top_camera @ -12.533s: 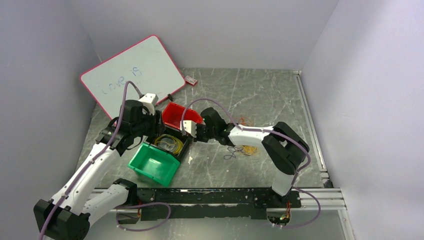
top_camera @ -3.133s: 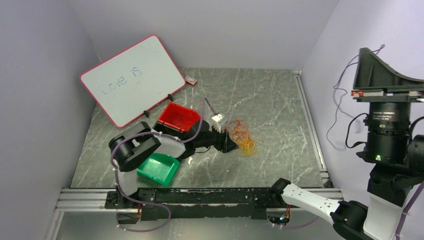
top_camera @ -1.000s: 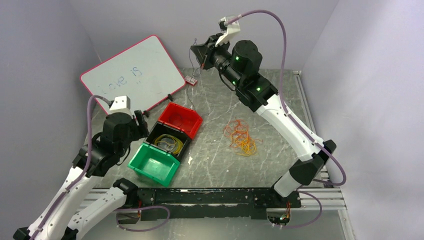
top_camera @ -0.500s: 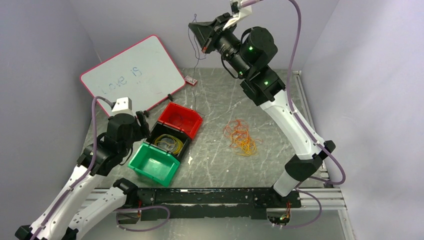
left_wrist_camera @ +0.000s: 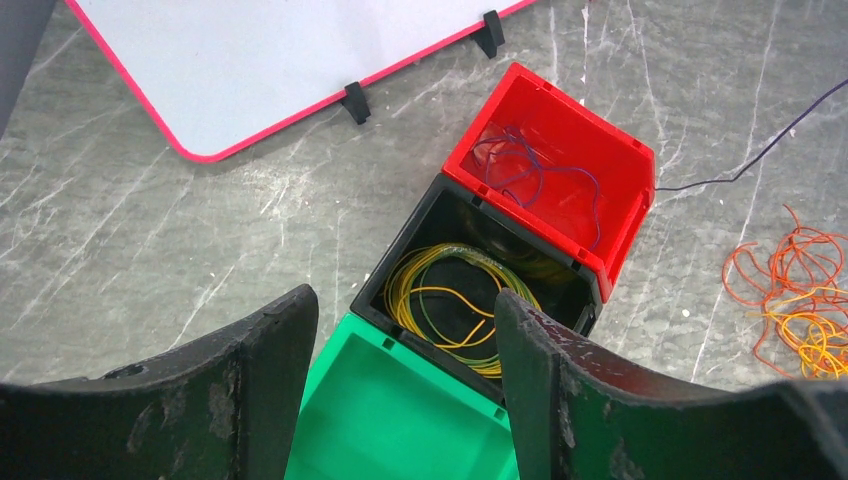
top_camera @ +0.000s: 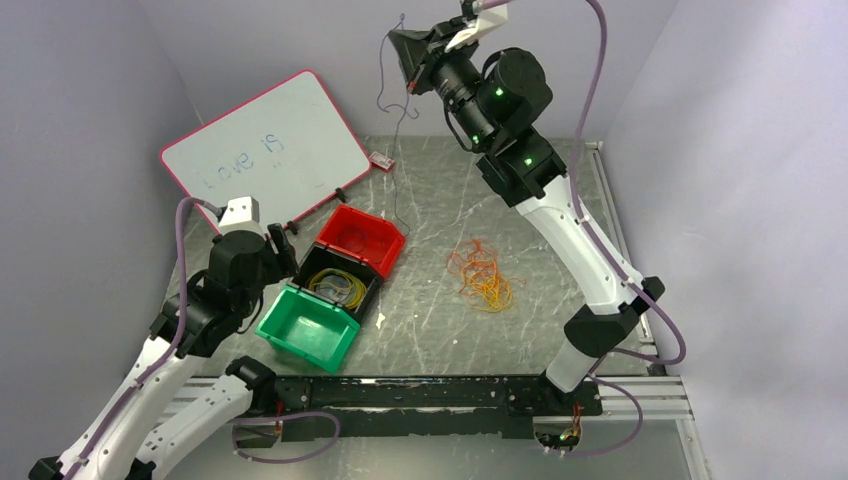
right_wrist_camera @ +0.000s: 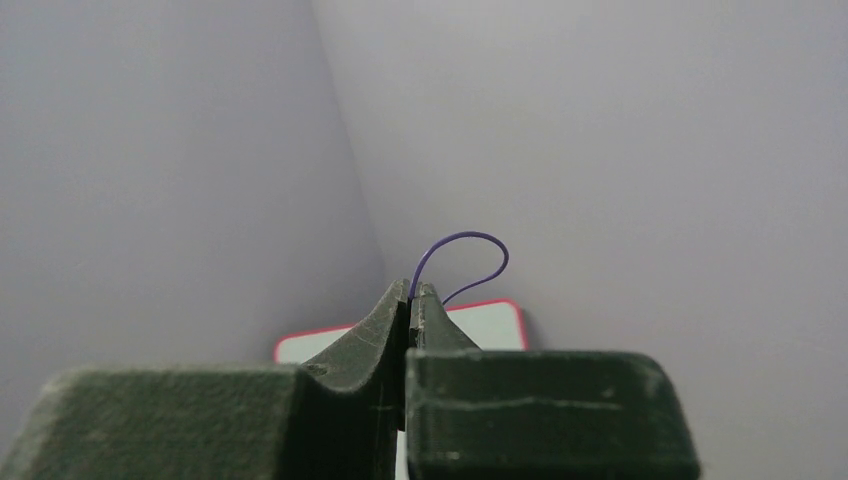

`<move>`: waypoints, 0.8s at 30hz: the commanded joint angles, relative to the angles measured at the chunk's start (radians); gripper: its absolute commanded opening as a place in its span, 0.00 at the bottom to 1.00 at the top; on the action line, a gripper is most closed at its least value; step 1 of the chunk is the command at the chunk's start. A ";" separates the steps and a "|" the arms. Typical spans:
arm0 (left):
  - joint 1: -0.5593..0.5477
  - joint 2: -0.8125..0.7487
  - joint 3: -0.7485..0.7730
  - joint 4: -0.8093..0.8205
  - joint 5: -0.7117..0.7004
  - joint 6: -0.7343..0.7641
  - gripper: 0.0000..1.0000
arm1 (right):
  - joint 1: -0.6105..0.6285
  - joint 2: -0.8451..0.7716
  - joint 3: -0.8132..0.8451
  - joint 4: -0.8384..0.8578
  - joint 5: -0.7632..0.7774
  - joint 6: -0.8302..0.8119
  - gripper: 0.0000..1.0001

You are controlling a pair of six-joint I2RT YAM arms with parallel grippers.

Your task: Untangle the cables

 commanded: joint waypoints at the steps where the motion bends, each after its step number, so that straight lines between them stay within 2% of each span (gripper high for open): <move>1: 0.007 -0.004 -0.006 0.029 -0.011 -0.003 0.70 | 0.000 -0.050 0.033 0.071 0.158 -0.165 0.00; 5: 0.007 -0.004 -0.008 0.031 -0.008 -0.002 0.70 | 0.000 -0.055 0.087 0.075 0.188 -0.228 0.00; 15: 0.007 -0.004 -0.003 0.026 -0.010 -0.004 0.69 | 0.000 -0.009 0.227 0.065 0.142 -0.256 0.00; 20: 0.007 -0.008 -0.005 0.027 -0.012 -0.007 0.70 | 0.000 -0.038 0.133 0.076 0.109 -0.199 0.00; 24: 0.007 -0.001 -0.005 0.029 0.002 0.000 0.69 | 0.000 -0.024 0.118 0.054 0.073 -0.162 0.00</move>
